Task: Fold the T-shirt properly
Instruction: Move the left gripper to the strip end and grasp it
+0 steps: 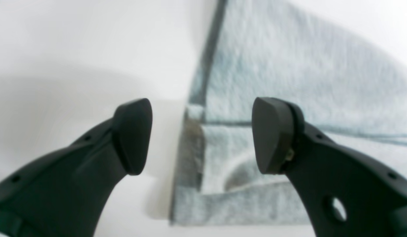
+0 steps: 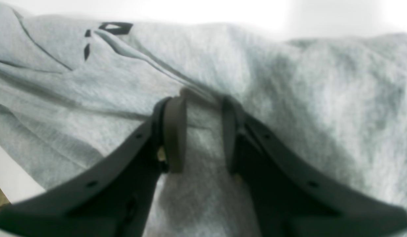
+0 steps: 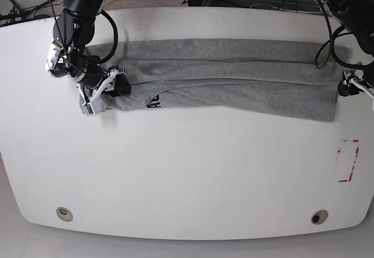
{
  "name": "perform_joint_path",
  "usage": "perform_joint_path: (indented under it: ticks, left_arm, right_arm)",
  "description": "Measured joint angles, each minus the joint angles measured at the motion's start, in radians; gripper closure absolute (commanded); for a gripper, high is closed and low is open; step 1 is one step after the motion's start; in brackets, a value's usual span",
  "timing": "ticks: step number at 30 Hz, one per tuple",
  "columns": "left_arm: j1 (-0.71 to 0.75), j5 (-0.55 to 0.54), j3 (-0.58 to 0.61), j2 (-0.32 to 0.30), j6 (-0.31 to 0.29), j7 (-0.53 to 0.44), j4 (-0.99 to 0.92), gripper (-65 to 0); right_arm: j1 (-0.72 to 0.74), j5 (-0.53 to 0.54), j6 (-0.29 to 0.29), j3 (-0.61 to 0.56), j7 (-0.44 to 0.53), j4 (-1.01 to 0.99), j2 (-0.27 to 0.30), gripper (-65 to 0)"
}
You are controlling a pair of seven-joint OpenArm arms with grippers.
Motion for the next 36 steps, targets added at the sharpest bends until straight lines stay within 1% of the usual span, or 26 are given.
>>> perform_joint_path:
  ticks: [3,6,9,13,17,25,30,31,32,34,35,36]
  left_arm:
    - [0.001,0.006,0.055,-0.030,0.000,0.002,-0.054,-44.6]
    - [0.001,0.002,0.105,-0.019,0.000,0.003,-0.076,-44.6]
    - [0.002,-0.001,0.121,-0.012,0.000,-0.003,-0.079,-44.6]
    - [0.013,0.000,0.158,-0.018,0.000,-0.017,-0.079,-44.6]
    - [0.034,-0.001,0.174,0.003,0.000,-0.026,-0.079,-44.6]
    - [0.089,-0.040,0.193,-0.009,0.000,-0.069,-0.068,-44.2]
    - [0.140,-0.118,0.234,-0.020,0.000,-0.083,-0.054,-43.1]
    - [0.143,-0.130,0.242,-0.023,0.000,-0.084,-0.053,-40.4]
    - [0.145,-0.137,0.246,-0.023,0.000,-0.085,-0.053,-35.6]
    - [0.145,-0.135,0.247,-0.021,0.000,-0.084,-0.053,-25.0]
    - [0.145,-0.135,0.247,-0.018,0.000,-0.084,-0.053,-16.4]
    - [0.145,-0.133,0.248,-0.015,0.000,-0.084,-0.053,-11.7]
  right_arm:
    - [0.000,0.000,0.000,0.000,0.000,0.000,0.000,-19.2]
    - [0.000,0.000,0.000,0.000,0.000,0.000,0.000,-19.2]
    - [0.000,0.001,0.000,0.000,0.000,0.000,0.000,-19.2]
    - [0.000,0.000,0.000,0.000,0.000,0.000,0.000,-19.2]
    - [0.000,0.001,0.000,0.000,0.000,0.000,0.000,-19.2]
    - [0.000,0.000,0.000,0.000,0.000,0.000,0.000,-19.2]
    - [0.000,0.000,0.000,0.001,0.000,0.000,0.000,-19.2]
    - [0.000,0.000,0.000,0.001,0.000,0.000,0.000,-19.2]
    - [0.000,0.000,0.000,0.001,0.000,0.000,0.000,-19.2]
    - [0.000,0.000,0.000,0.001,0.000,0.000,0.000,-19.2]
    - [0.000,0.000,0.000,0.001,0.000,0.000,0.000,-19.2]
    - [0.000,0.000,0.000,0.001,0.000,0.000,0.000,-19.2]
